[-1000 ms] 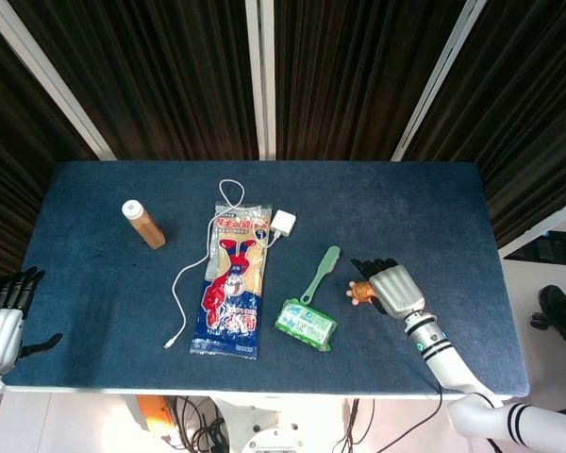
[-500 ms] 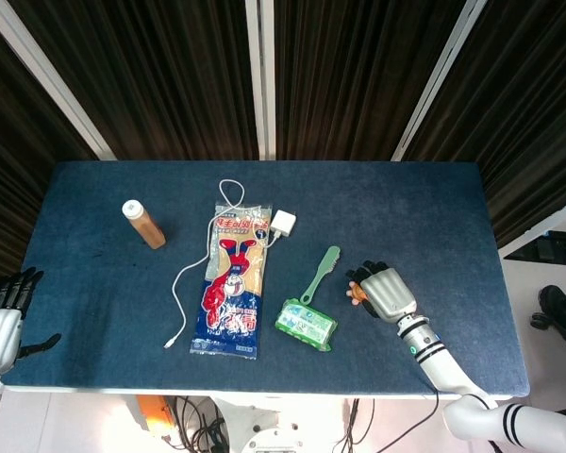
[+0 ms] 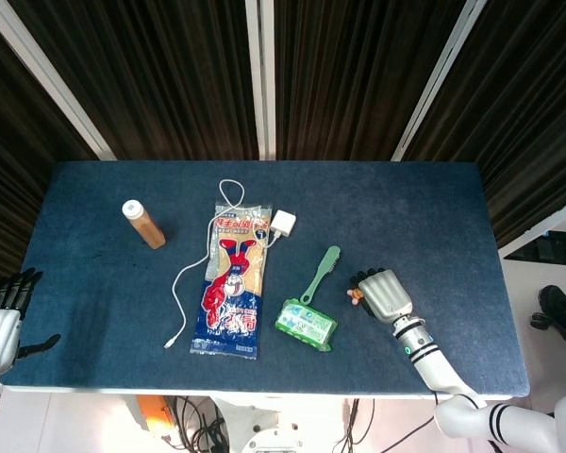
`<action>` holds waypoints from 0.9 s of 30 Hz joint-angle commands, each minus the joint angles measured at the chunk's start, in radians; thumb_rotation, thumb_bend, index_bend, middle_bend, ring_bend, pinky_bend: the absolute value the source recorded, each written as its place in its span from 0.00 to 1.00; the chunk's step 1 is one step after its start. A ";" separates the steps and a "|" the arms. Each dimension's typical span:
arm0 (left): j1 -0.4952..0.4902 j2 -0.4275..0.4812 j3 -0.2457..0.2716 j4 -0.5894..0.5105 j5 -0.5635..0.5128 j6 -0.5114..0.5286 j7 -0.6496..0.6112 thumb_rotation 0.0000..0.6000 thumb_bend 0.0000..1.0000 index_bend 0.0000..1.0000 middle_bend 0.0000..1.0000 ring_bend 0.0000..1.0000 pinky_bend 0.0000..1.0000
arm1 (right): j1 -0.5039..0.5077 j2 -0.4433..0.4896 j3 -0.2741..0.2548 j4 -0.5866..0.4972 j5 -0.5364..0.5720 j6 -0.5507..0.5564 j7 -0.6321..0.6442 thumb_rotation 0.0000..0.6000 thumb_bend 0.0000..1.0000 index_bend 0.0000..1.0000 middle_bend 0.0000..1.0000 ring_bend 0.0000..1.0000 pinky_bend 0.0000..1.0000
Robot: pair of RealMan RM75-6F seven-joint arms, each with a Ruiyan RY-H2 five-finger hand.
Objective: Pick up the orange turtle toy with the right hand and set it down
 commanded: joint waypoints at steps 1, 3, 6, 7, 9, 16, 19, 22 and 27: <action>0.000 -0.001 0.000 0.001 0.000 -0.001 -0.001 1.00 0.09 0.05 0.00 0.00 0.06 | -0.006 -0.039 -0.002 0.048 -0.026 0.031 0.010 1.00 0.40 0.80 0.63 0.60 0.71; 0.000 -0.002 0.000 0.002 -0.001 -0.002 0.000 1.00 0.09 0.05 0.00 0.00 0.06 | -0.004 -0.049 -0.006 0.063 -0.033 0.029 0.018 1.00 0.42 0.88 0.68 0.65 0.76; 0.000 -0.002 -0.001 0.002 -0.002 0.000 0.000 1.00 0.09 0.05 0.00 0.00 0.06 | -0.004 -0.066 -0.008 0.091 -0.058 0.050 0.031 1.00 0.43 0.97 0.74 0.71 0.82; 0.000 -0.002 -0.001 0.002 -0.002 0.000 0.000 1.00 0.09 0.05 0.00 0.00 0.06 | -0.006 -0.074 -0.007 0.102 -0.068 0.063 0.045 1.00 0.44 0.99 0.77 0.74 0.85; 0.001 -0.002 -0.001 0.003 -0.001 0.001 -0.001 1.00 0.09 0.05 0.00 0.00 0.06 | -0.009 -0.086 -0.009 0.124 -0.079 0.077 0.058 1.00 0.46 1.00 0.81 0.78 0.89; 0.002 -0.001 -0.001 0.002 -0.001 0.004 -0.001 1.00 0.09 0.05 0.00 0.00 0.06 | -0.018 -0.105 -0.009 0.165 -0.094 0.098 0.088 1.00 0.47 1.00 0.84 0.83 0.95; 0.001 0.001 -0.002 0.000 0.000 0.004 0.000 1.00 0.09 0.05 0.00 0.00 0.06 | -0.017 -0.085 -0.012 0.150 -0.100 0.091 0.096 1.00 0.39 0.91 0.76 0.73 0.86; 0.001 0.002 -0.002 -0.003 0.001 0.004 0.002 1.00 0.09 0.05 0.00 0.00 0.06 | -0.015 -0.043 -0.011 0.103 -0.093 0.071 0.094 1.00 0.31 0.59 0.54 0.47 0.58; 0.000 0.003 -0.002 -0.007 0.000 0.003 0.006 1.00 0.09 0.05 0.00 0.00 0.06 | -0.019 0.012 0.000 0.033 -0.079 0.066 0.091 1.00 0.17 0.17 0.22 0.14 0.29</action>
